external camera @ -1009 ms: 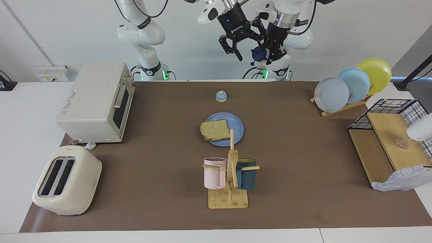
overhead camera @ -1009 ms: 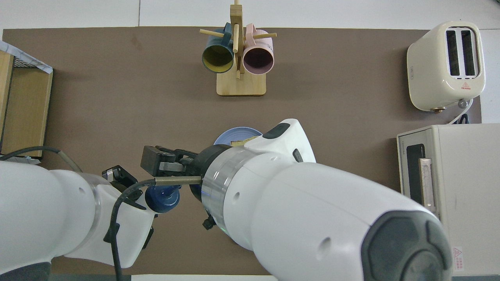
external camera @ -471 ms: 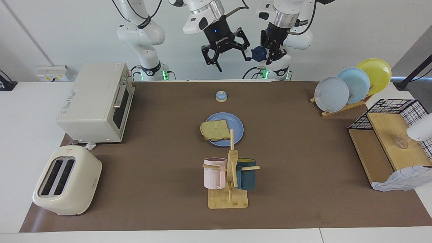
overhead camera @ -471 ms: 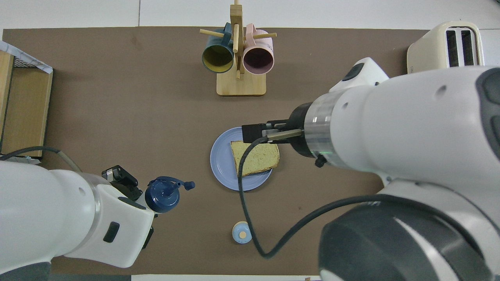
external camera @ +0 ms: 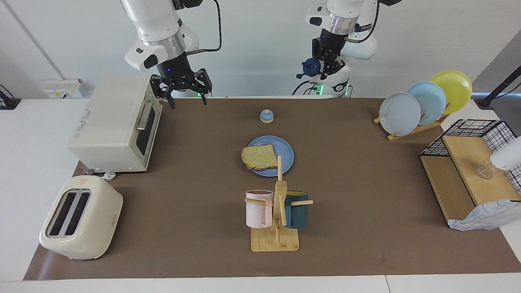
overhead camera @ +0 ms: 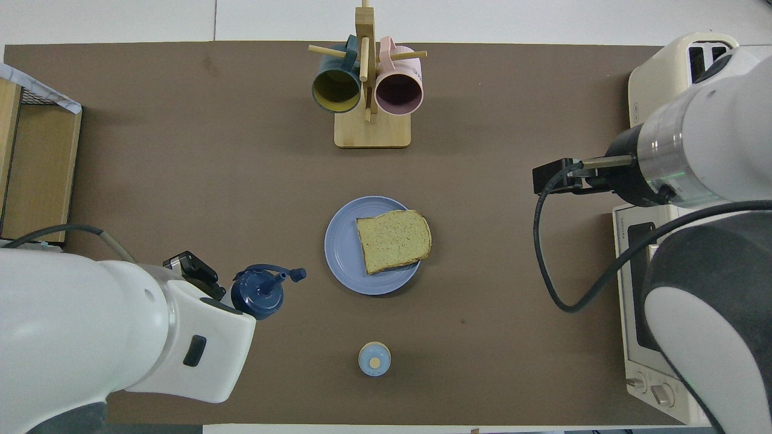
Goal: Put bread on plate and add seasoning
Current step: 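Withdraw the right gripper away from the bottle, then swing the open bottle over the bread with the left gripper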
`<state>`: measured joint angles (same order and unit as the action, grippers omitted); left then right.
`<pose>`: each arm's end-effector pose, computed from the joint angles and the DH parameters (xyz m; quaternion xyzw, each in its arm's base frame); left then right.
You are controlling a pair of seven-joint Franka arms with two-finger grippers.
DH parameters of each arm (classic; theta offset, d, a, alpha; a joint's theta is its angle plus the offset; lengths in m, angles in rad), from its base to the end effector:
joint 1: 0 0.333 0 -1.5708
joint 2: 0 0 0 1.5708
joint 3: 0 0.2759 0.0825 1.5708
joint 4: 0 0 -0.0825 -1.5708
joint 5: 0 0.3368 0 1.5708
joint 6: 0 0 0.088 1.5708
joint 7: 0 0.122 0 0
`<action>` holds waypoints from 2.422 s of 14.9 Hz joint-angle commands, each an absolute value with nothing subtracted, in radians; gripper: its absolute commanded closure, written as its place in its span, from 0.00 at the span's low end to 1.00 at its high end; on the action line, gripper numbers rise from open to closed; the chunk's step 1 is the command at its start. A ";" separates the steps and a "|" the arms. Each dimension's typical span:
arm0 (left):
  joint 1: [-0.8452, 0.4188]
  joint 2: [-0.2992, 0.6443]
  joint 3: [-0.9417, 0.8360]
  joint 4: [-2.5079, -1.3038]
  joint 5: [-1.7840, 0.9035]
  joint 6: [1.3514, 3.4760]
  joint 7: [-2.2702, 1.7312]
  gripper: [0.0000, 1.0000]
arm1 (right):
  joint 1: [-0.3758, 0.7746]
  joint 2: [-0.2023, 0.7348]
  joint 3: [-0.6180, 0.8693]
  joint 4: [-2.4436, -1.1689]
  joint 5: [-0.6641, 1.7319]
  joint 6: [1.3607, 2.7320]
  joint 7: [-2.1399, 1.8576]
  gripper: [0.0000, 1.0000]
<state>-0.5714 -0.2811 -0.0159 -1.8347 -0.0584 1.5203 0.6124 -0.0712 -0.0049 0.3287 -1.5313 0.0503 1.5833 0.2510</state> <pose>0.3467 -0.2406 0.5845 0.8246 -0.5648 -0.0163 0.0272 0.4904 0.1358 0.5899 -0.9993 -0.0037 -0.0213 0.0307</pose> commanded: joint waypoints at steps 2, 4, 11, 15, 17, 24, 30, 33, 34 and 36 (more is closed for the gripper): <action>-0.581 -0.238 -0.034 -1.830 -0.006 1.560 0.545 0.94 | -0.077 0.041 0.252 -1.402 0.008 1.389 0.223 0.00; -0.581 -0.212 -0.034 -1.833 0.008 1.592 0.540 0.94 | -0.063 0.051 0.192 -1.373 -0.040 1.344 0.161 0.00; -0.569 -0.117 -0.032 -1.832 0.061 1.693 0.509 0.94 | -0.051 0.006 0.080 -1.454 -0.026 1.351 0.063 0.00; -0.595 -0.062 -0.040 -1.821 0.135 1.724 0.451 0.96 | -0.052 -0.005 0.075 -1.468 -0.025 1.347 0.071 0.00; -0.620 -0.019 -0.044 -1.804 0.179 1.732 0.424 0.96 | -0.054 -0.003 0.078 -1.468 -0.025 1.351 0.066 0.00; -0.715 0.136 -0.044 -1.723 0.305 1.700 0.318 0.96 | -0.020 0.000 0.069 -1.465 -0.025 1.351 0.063 0.00; -0.764 0.150 -0.044 -1.744 0.348 1.655 0.261 0.98 | -0.035 -0.002 0.066 -1.462 -0.021 1.353 0.061 0.00; -0.791 0.170 -0.044 -1.743 0.382 1.644 0.250 0.98 | -0.034 0.003 0.045 -1.457 -0.018 1.353 0.046 0.00; -0.793 0.176 -0.044 -1.743 0.394 1.647 0.236 0.99 | -0.032 0.005 0.032 -1.459 -0.017 1.356 0.016 0.00; -0.792 0.183 -0.044 -1.743 0.399 1.667 0.233 1.00 | -0.031 -0.006 0.025 -1.506 -0.020 1.452 -0.005 0.00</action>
<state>-0.7761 0.1667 -0.0534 -1.7541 0.3722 1.6683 0.2577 -0.0294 0.0187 0.0365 -1.4431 -0.0192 1.3676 0.0352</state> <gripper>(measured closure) 0.652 0.000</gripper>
